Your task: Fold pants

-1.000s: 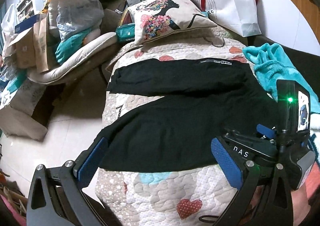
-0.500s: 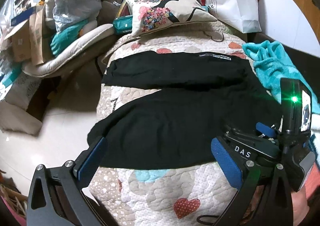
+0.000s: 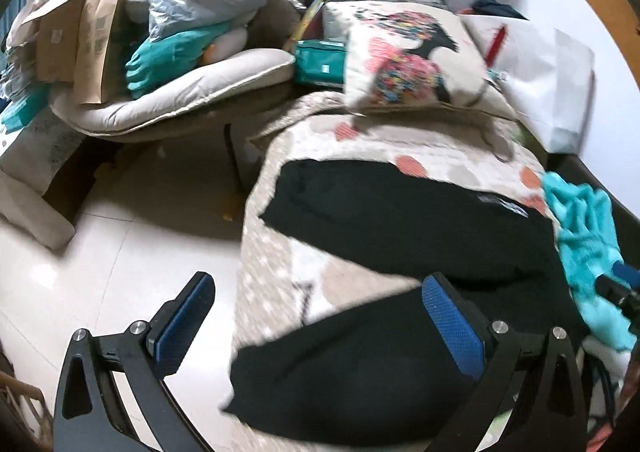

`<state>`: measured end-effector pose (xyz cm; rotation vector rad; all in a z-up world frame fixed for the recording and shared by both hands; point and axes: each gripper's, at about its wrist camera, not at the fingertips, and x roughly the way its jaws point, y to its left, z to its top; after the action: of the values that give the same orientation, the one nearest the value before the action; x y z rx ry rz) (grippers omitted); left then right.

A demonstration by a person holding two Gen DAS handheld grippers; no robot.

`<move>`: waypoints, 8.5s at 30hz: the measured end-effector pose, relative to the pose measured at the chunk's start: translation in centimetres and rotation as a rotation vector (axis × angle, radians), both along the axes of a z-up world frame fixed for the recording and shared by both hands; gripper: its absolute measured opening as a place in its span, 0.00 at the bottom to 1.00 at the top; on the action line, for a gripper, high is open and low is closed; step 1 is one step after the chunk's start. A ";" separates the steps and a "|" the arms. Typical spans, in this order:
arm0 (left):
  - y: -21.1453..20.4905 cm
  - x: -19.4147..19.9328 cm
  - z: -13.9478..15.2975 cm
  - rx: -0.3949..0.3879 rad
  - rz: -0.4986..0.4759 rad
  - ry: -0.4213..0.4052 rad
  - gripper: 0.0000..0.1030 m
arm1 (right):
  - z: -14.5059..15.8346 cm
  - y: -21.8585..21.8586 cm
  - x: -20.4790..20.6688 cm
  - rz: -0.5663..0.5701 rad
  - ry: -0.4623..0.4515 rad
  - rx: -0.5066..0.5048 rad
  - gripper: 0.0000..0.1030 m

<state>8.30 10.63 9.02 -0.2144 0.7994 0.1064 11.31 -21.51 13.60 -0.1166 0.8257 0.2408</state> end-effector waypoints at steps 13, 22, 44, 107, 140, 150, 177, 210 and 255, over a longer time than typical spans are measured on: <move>4.7 12.7 -6.2 -0.115 -0.011 0.111 1.00 | -4.2 1.5 15.0 0.096 0.062 -0.125 0.97; 6.1 20.5 -10.0 -0.117 -0.020 0.130 1.00 | -7.4 2.3 22.2 0.141 0.111 -0.116 0.96; 6.4 23.6 -12.4 -0.199 -0.171 0.173 0.14 | -10.9 2.8 26.1 0.276 0.184 -0.094 0.51; 5.5 -11.7 -7.0 -0.165 0.043 0.283 0.38 | -11.7 0.9 -6.2 0.226 0.377 -0.132 0.52; 13.8 -13.3 -7.4 -0.469 0.314 0.094 0.44 | -13.2 27.0 -6.3 0.764 0.283 -0.120 0.44; 15.2 -14.3 -7.3 -0.474 0.317 0.053 0.44 | -17.3 33.0 -4.2 0.805 0.267 -0.301 0.11; 8.8 -11.1 -5.9 -0.372 0.147 0.101 0.45 | -8.4 13.2 10.9 0.234 0.179 -0.033 0.55; 0.0 -6.8 -7.4 -0.267 -0.018 0.242 0.49 | -7.7 4.2 5.7 0.075 0.265 0.067 0.37; 10.0 -10.8 -19.4 -0.843 0.482 0.219 0.66 | -14.6 32.5 2.8 0.684 0.358 -0.283 0.61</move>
<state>-2.50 20.59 -10.40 -1.2111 0.9630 0.2460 14.16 11.01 -0.98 -0.6405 1.1556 0.8042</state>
